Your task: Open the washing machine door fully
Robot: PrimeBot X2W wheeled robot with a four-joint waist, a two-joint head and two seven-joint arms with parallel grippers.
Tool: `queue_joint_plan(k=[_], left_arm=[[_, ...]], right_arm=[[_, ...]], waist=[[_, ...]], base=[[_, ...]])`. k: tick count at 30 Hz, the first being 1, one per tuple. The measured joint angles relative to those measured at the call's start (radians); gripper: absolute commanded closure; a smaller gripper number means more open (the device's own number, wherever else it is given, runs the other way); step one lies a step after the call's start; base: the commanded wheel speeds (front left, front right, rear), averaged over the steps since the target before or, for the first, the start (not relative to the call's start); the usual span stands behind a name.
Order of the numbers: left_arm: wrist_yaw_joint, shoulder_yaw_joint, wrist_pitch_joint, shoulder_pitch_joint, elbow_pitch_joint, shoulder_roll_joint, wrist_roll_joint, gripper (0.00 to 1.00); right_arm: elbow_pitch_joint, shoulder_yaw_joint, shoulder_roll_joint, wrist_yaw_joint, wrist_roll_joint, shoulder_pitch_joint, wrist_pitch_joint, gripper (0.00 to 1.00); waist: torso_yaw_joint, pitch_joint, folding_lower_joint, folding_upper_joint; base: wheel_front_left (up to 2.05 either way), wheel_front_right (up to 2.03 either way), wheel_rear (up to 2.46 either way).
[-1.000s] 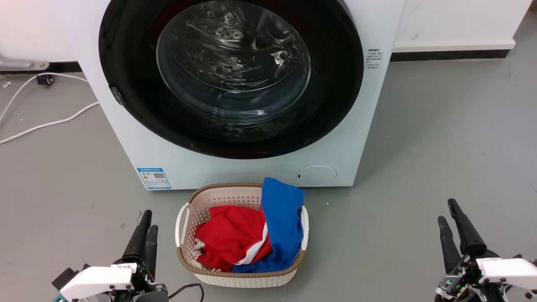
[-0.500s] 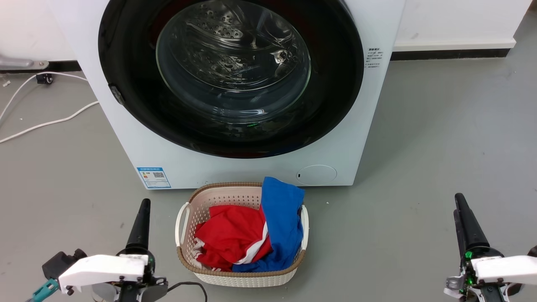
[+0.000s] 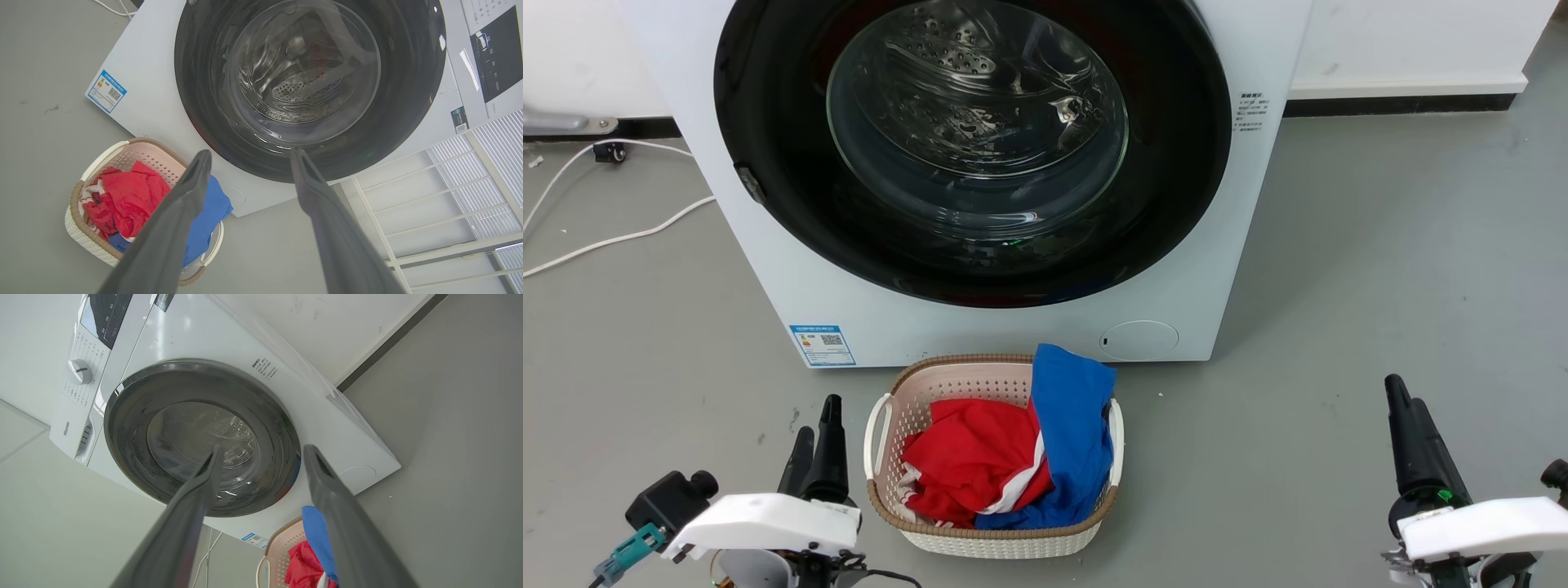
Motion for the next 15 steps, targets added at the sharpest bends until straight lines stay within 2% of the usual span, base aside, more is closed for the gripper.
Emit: queue_joint_plan(k=[15], left_arm=[[0.026, -0.061, -0.05, 0.011, -0.034, 0.015, 0.193, 0.0]], right_arm=[[-0.049, 0.018, 0.0, 0.0, -0.244, 0.039, -0.047, 0.0]], waist=[[0.0, 0.0, 0.0, 0.0]], base=[[0.0, 0.0, 0.0]])
